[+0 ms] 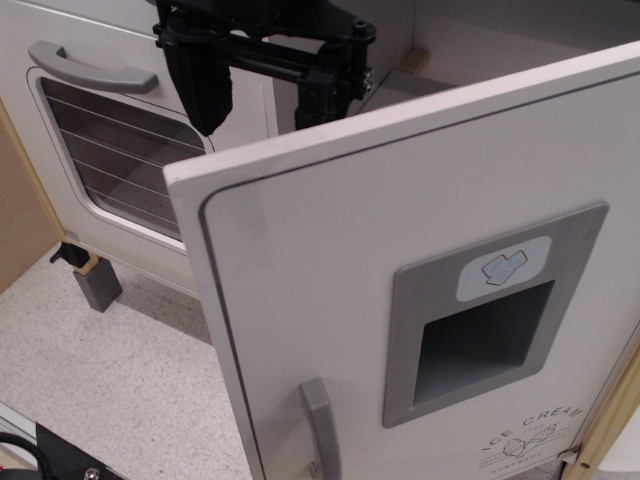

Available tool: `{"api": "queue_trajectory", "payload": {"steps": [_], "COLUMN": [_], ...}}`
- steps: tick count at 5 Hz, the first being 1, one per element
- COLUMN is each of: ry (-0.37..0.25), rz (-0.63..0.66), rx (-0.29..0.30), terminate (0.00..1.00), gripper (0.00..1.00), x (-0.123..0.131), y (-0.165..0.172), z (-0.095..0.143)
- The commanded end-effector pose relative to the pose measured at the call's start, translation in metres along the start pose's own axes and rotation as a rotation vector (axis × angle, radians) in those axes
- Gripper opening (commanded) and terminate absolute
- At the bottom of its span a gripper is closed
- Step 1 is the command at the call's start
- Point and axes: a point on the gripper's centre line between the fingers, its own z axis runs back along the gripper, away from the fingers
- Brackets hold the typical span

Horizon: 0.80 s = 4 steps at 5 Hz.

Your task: Close fridge

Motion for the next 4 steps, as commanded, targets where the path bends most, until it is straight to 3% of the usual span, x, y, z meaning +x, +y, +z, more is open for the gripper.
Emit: {"api": "queue_trajectory", "payload": {"steps": [1, 4], "ry": [0.000, -0.072], "rz": [0.000, -0.129], "rx": [0.000, -0.060], "terminate": [0.00, 0.00], "gripper": [1.00, 1.00], "x": [0.000, 0.003], "y": [0.000, -0.015], "z": [0.000, 0.056]}}
